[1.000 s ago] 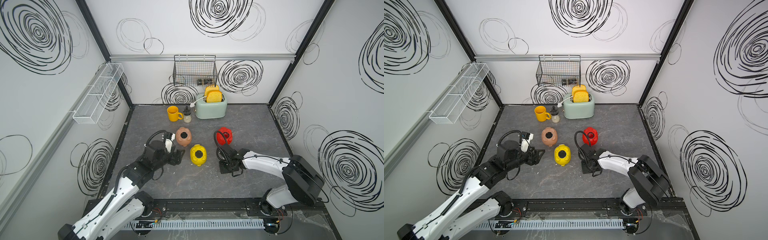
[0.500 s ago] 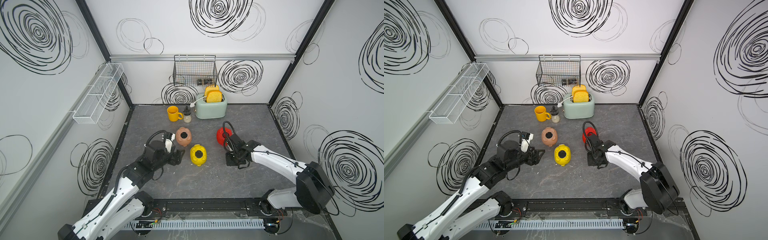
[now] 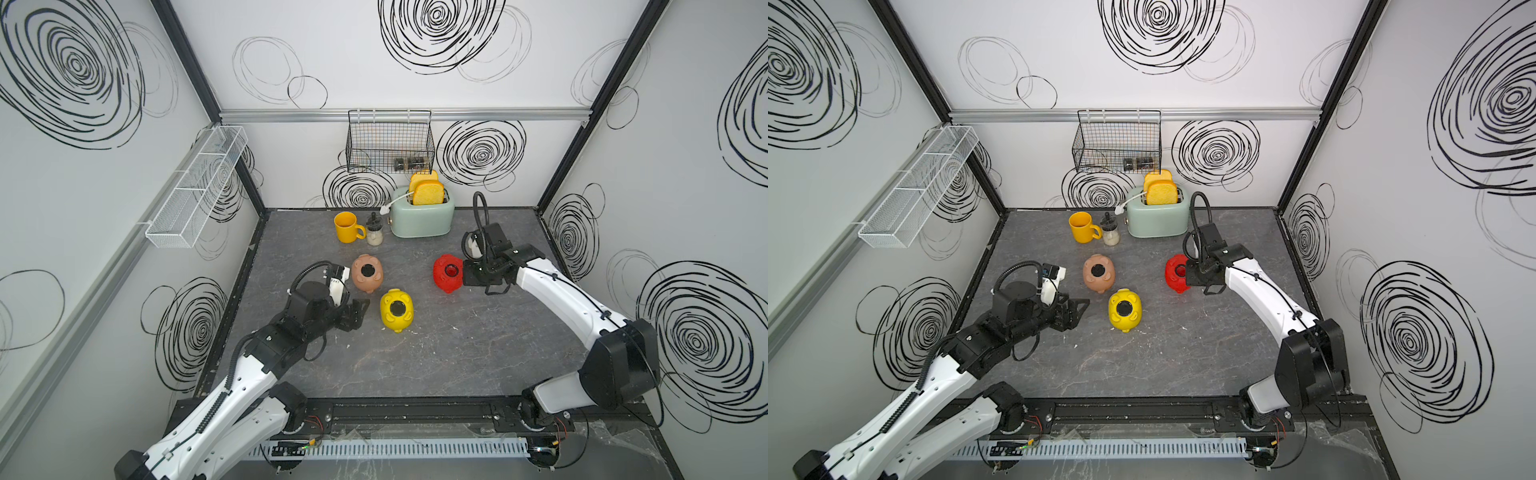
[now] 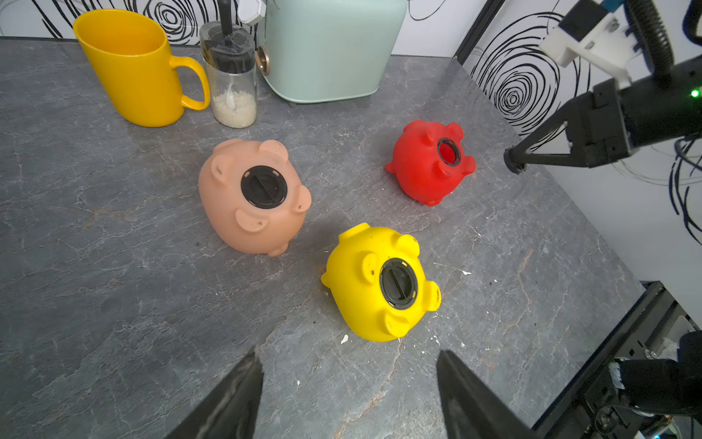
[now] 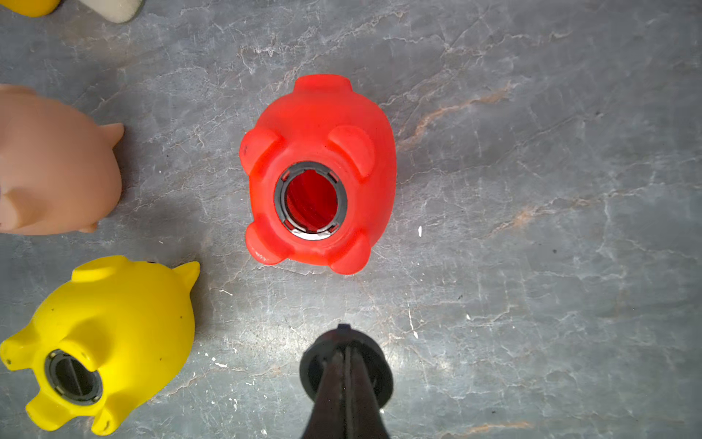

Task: Close piggy banks
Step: Pick up the knob at the center of the board, then insert the knob into the piggy bank.

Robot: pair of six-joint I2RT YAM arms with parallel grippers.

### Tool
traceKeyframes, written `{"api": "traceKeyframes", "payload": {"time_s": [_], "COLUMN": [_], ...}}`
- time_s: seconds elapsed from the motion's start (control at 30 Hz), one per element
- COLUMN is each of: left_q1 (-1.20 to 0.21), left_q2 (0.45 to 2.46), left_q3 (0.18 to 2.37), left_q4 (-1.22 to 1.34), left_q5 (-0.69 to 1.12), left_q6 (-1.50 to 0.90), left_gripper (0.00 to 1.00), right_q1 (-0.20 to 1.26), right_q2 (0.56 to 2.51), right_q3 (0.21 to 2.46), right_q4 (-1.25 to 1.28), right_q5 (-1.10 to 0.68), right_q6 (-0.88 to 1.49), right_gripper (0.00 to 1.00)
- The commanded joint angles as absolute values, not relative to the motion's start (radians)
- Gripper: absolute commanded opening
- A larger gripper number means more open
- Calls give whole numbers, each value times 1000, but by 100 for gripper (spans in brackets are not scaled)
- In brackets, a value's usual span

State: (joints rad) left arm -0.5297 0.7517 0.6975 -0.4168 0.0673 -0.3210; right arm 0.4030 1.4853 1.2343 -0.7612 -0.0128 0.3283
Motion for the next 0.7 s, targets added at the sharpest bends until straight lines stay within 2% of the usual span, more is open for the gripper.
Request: {"api": "traceKeyframes", "payload": {"time_s": [0.0, 0.2, 0.67], "left_q1": [-528, -530, -535], "left_q2": [739, 729, 717], "left_q3": [691, 690, 687], "left_q4": [-377, -378, -377], "left_q5": [76, 76, 77], "left_q6": [-308, -308, -308], "left_gripper": [76, 76, 76], "right_q1": [395, 394, 417], "right_q2": [1529, 1605, 1701], "right_q3": [1309, 1396, 1397], "right_q4": [-795, -803, -737], "right_q5": [-30, -36, -70], "right_q6": [252, 362, 526], "right_gripper": [0, 0, 0]}}
